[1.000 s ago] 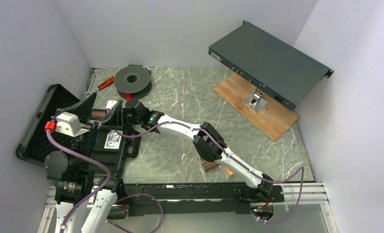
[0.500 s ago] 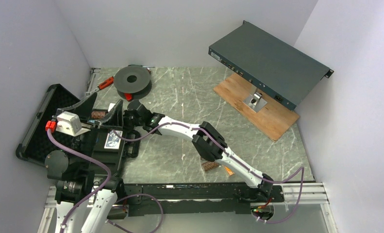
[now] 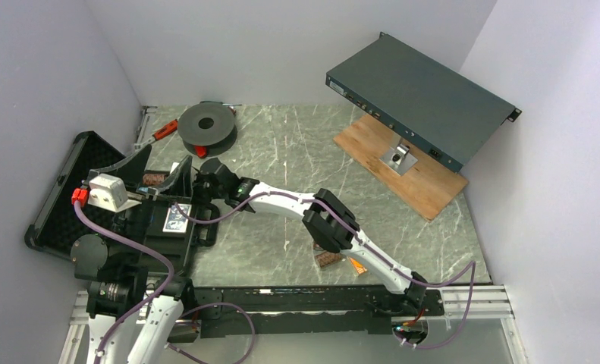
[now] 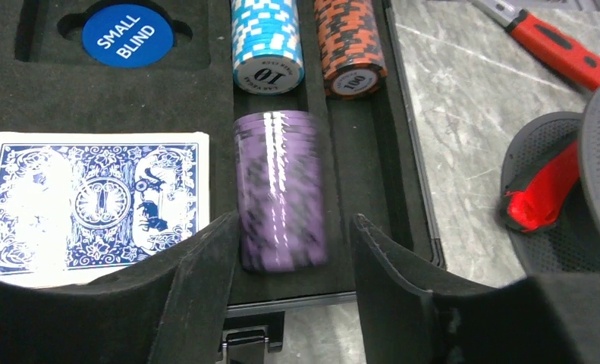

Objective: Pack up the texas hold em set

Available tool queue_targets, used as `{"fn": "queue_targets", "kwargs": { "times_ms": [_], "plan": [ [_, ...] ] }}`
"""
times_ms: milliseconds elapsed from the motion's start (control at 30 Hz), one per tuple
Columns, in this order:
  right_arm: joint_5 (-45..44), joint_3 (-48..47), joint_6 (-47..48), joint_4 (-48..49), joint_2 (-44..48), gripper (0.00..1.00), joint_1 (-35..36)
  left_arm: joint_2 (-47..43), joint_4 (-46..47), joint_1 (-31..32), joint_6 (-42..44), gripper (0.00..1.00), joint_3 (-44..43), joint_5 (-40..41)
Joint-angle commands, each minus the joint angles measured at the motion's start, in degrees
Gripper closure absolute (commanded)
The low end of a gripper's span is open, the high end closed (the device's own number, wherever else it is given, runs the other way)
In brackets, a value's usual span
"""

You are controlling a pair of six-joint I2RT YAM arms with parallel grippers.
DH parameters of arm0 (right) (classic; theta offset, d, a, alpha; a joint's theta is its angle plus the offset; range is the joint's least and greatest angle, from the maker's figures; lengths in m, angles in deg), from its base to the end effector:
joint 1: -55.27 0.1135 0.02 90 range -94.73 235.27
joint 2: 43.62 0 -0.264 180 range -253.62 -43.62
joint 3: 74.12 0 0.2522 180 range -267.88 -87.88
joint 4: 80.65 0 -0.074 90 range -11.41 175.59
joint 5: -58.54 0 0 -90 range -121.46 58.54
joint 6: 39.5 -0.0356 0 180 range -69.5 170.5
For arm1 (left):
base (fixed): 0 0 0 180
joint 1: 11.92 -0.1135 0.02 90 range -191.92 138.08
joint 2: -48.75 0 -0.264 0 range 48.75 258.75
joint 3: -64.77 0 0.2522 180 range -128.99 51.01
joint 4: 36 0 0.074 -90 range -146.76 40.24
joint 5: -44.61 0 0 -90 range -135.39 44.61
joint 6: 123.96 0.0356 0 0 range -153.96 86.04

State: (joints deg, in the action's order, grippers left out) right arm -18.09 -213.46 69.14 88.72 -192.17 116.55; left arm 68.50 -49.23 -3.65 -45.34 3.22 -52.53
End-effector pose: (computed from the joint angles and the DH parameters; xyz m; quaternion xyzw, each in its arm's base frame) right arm 0.2793 0.5269 0.1740 -0.5733 0.5800 0.2963 0.4971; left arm 0.0543 -0.0124 0.4231 0.0397 0.5110 -0.1778 0.8400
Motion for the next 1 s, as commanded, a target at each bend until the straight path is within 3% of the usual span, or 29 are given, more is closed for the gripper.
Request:
{"fn": "queue_targets", "kwargs": {
  "times_ms": [0, 133, 533, 700, 767, 867, 967],
  "plan": [
    [-0.5, 0.3, 0.8, 0.9, 5.4, 0.38, 0.2, 0.8, 0.3, -0.4, -0.2, 0.00, 0.3, 0.6],
    [-1.0, 0.4, 0.9, 0.7, 5.5, 0.28, 0.2, 0.8, 0.2, -0.5, -0.2, 0.00, 0.3, 0.7],
    [-3.8, 5.0, 0.3, 2.1, 10.3, 0.30, 0.4, 0.8, 0.2, -0.7, -0.2, 0.00, 0.4, 0.7],
    [-2.6, 7.4, -1.4, 2.8, 11.8, 0.78, 0.3, 0.8, 0.1, -0.7, -0.3, 0.00, 0.5, 0.8],
    [-2.7, 6.9, -2.1, 1.6, 11.1, 0.89, 0.3, 0.7, 0.1, -0.7, -0.3, 0.00, 0.5, 0.7],
    [-2.5, 6.5, -3.0, 0.8, 10.2, 1.00, 0.3, 0.6, 0.0, -0.7, -0.2, 0.00, 0.5, 0.9],
    [-1.8, 6.0, -3.8, 0.6, 9.5, 1.00, 0.3, 0.6, 0.0, -0.7, -0.3, 0.00, 0.6, 0.8]
  ]
}}
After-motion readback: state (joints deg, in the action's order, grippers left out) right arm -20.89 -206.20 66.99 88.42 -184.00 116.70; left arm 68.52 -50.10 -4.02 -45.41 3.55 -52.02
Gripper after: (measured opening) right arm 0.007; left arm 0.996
